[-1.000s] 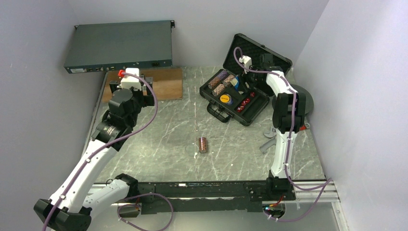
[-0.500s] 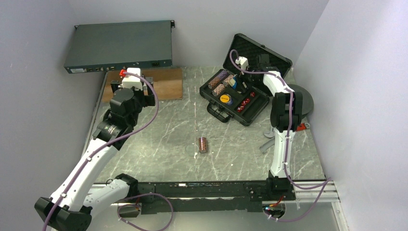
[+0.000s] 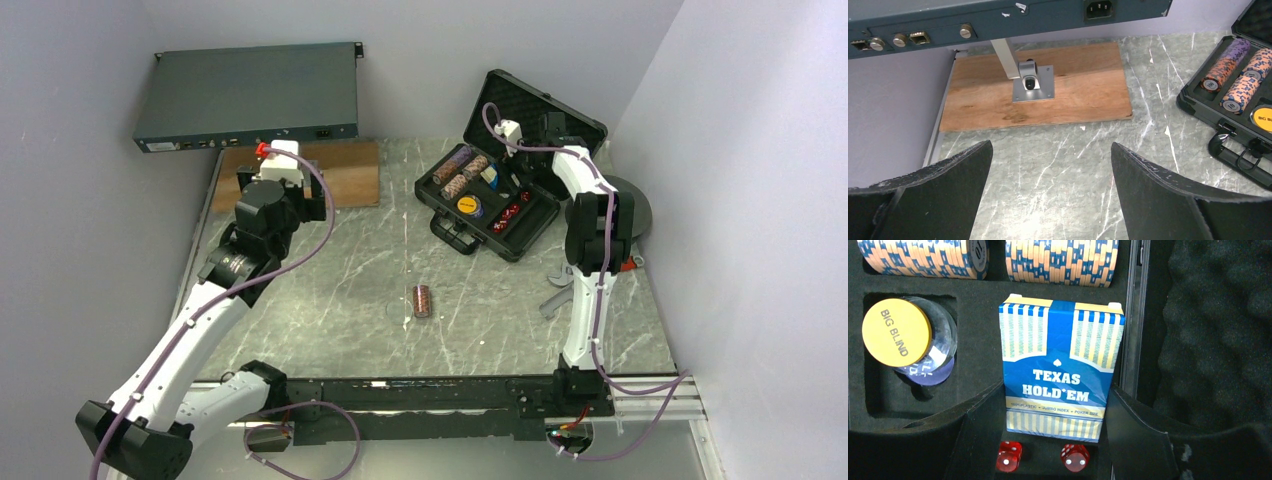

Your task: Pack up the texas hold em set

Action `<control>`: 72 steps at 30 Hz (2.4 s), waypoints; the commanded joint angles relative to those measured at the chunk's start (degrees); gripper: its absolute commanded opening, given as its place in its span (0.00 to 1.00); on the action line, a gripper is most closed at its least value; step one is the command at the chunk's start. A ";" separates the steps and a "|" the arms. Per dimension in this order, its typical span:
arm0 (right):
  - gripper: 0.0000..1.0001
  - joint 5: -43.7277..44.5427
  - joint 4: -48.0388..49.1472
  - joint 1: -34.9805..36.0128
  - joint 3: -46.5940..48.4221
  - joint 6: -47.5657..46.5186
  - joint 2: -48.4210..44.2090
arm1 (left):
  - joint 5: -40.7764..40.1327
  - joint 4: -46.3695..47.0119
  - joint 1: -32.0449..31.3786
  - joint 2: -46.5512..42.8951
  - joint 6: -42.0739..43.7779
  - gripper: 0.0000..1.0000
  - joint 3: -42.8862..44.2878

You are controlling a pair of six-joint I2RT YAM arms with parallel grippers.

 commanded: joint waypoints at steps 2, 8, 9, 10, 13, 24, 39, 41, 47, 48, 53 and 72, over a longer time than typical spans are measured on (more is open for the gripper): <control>0.00 -1.42 -10.50 -0.75 1.41 -2.02 -0.91 | 1.34 0.36 0.15 0.62 -1.17 0.94 2.36; 0.00 -0.06 -11.04 -0.75 0.75 -0.99 1.37 | 0.90 0.40 0.15 0.52 -1.06 0.94 2.34; 0.00 0.25 -11.15 -0.75 1.00 -0.74 1.79 | 0.87 0.39 0.15 0.52 -0.99 0.94 2.33; 0.00 0.63 -11.06 -0.75 1.12 -0.19 1.94 | 0.85 0.46 0.10 0.52 -0.97 0.94 2.32; 0.04 2.46 -8.31 -0.75 -0.16 2.39 1.03 | 0.67 0.31 0.15 0.61 -0.93 0.94 2.42; 1.00 1.71 -3.43 -0.21 -4.41 5.40 -5.28 | 0.64 0.31 0.15 -0.17 -0.88 0.94 2.32; 1.00 6.29 11.48 4.10 -12.09 21.43 -20.39 | 0.15 0.55 0.15 -0.80 -0.62 0.94 2.16; 1.00 6.87 13.89 4.22 -12.56 25.16 -22.52 | 0.22 0.64 0.15 -0.86 -0.62 0.94 2.16; 1.00 13.35 21.82 4.15 -14.34 38.18 -26.26 | -0.04 0.72 0.15 -0.83 -0.53 0.94 2.06; 1.00 15.10 24.28 4.01 -14.89 42.73 -26.66 | -0.13 0.69 0.15 -0.88 -0.45 0.94 2.07; 1.00 5.49 15.12 1.13 -4.51 52.59 -18.21 | -0.28 0.70 0.14 -1.05 -0.36 0.94 2.08; 0.25 -0.18 31.10 -0.15 -11.44 76.04 -7.85 | -0.53 0.82 0.15 -1.83 -0.09 0.95 2.08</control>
